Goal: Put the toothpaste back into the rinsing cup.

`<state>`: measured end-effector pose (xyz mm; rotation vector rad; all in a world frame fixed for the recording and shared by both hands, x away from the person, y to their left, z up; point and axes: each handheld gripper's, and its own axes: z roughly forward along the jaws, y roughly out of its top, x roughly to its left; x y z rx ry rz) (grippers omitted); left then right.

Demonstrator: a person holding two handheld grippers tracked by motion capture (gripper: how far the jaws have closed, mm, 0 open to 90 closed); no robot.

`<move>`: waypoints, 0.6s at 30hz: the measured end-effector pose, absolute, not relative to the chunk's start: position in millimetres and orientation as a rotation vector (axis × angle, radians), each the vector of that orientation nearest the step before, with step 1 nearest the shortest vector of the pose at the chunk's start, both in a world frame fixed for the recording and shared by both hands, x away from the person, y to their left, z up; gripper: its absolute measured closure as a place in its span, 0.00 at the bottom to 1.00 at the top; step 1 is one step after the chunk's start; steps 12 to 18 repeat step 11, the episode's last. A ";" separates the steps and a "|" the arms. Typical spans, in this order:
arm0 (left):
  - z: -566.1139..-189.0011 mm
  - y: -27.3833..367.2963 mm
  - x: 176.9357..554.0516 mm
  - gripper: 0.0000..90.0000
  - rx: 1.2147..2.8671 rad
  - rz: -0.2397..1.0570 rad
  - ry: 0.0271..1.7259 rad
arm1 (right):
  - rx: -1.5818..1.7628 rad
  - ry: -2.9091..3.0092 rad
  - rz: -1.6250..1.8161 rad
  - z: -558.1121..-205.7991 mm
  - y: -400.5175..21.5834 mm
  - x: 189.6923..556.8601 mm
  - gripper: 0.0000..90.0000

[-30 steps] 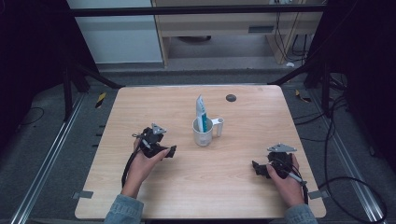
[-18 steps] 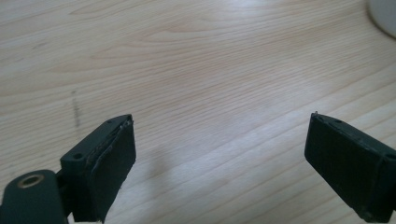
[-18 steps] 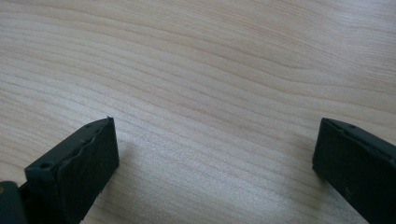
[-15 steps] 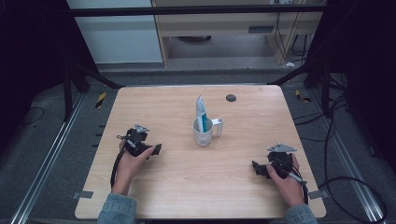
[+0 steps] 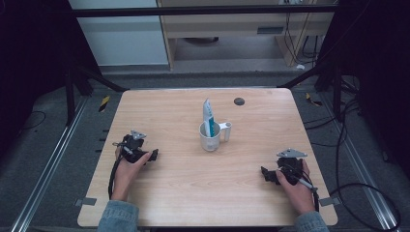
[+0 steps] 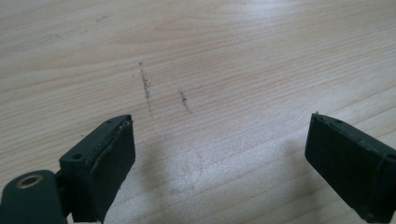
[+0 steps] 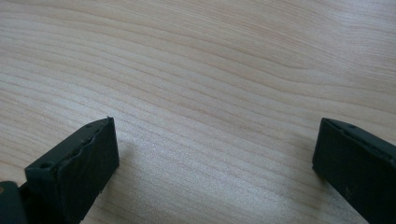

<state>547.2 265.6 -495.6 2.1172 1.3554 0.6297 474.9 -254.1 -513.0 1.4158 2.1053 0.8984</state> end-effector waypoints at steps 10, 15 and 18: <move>-507.3 273.9 549.9 0.02 2.035 0.582 1.315 | 1.416 2.105 0.898 -513.0 -254.0 474.9 0.01; -507.4 273.7 550.1 0.01 2.032 0.584 1.324 | 1.416 2.105 0.898 -513.0 -254.1 474.9 0.01; -507.4 273.7 550.1 0.01 2.032 0.584 1.324 | 1.416 2.105 0.898 -513.0 -254.1 474.9 0.01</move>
